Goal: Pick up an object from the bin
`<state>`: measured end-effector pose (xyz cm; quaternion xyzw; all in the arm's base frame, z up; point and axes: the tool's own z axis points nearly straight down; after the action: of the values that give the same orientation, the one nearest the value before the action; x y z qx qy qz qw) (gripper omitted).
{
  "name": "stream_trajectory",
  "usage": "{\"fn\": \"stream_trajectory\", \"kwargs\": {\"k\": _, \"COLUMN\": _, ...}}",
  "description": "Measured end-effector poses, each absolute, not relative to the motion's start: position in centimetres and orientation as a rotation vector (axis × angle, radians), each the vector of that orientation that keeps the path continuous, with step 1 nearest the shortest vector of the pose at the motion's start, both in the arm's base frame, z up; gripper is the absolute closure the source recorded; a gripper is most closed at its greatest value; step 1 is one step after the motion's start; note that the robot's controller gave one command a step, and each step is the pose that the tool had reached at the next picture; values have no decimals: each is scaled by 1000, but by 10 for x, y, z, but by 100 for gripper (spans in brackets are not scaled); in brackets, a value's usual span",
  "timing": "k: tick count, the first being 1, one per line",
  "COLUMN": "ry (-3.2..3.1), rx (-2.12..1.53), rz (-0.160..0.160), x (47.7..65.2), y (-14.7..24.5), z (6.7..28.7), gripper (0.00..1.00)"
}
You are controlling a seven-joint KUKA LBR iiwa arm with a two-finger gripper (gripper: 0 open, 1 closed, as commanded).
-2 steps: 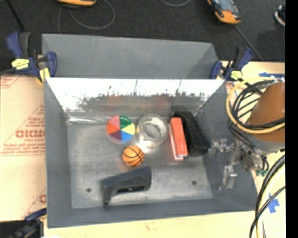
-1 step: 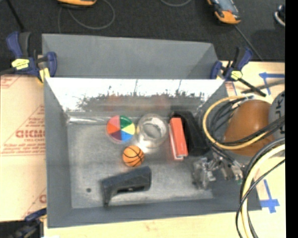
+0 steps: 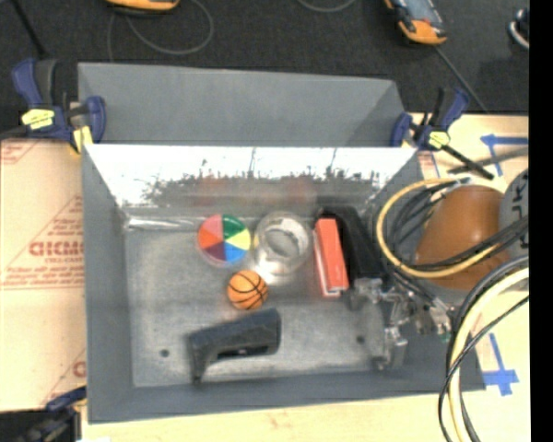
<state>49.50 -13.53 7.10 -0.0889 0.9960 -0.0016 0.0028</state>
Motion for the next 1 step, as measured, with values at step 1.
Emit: {"fn": "stream_trajectory", "kwargs": {"k": 1, "ry": 3124, "rx": -280, "rz": -5, "x": 495, "y": -135, "z": 71, "gripper": 0}}
